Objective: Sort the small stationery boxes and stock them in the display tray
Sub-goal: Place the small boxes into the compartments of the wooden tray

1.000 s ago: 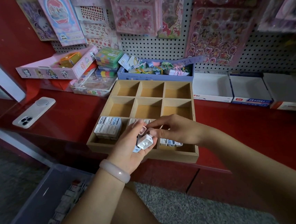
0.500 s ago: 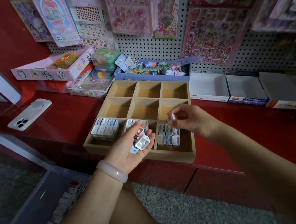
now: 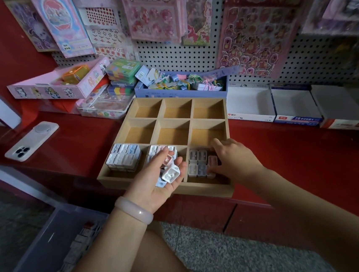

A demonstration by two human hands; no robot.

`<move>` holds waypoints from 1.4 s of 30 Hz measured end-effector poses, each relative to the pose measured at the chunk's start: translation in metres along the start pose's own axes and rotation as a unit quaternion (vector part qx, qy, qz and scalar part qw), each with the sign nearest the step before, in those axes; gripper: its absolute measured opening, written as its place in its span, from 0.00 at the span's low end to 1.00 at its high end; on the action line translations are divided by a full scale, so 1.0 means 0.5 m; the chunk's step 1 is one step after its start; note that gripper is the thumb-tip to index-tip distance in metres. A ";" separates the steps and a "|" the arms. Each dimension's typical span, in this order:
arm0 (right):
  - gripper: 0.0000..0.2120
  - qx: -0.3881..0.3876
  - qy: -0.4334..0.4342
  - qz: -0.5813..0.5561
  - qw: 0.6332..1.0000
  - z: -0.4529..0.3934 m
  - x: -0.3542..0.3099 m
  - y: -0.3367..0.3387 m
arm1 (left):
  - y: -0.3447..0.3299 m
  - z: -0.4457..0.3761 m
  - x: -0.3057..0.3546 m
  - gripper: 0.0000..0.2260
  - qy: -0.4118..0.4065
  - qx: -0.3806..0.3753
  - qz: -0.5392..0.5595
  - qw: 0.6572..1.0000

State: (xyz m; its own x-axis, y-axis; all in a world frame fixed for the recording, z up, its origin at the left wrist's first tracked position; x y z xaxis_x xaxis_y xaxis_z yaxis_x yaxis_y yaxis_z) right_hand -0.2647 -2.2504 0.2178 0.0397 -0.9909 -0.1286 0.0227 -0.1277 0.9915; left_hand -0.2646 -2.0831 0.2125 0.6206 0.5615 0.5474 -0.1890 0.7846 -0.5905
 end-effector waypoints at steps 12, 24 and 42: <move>0.18 0.059 -0.022 0.000 0.998 0.024 0.015 -0.009 | 0.001 -0.002 -0.006 0.09 0.008 0.003 -0.001 1.000; 0.20 0.044 -0.036 0.028 0.998 0.001 0.019 -0.004 | -0.003 0.001 -0.001 0.10 0.017 -0.004 0.013 1.000; 0.23 0.181 0.132 -0.199 0.954 0.045 -0.109 0.036 | -0.016 -0.004 -0.007 0.12 -0.011 -0.033 -0.004 0.999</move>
State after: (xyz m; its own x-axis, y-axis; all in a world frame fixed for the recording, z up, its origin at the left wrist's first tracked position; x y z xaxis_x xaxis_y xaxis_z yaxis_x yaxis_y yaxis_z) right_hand -0.2887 -2.1994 0.2433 0.3516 -0.8218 -0.4484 -0.2557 -0.5451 0.7984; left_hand -0.2638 -2.0919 0.2142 0.6052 0.5614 0.5644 -0.1338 0.7706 -0.6231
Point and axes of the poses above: each hand's wrist, its own z-axis away from the middle knuckle, its own y-axis out of the back of the hand, x = y × z, the point moved 5 cm from there along -z, towards the middle knuckle, and after that the axes turned 2 degrees about -y, right-handed, at the moved point
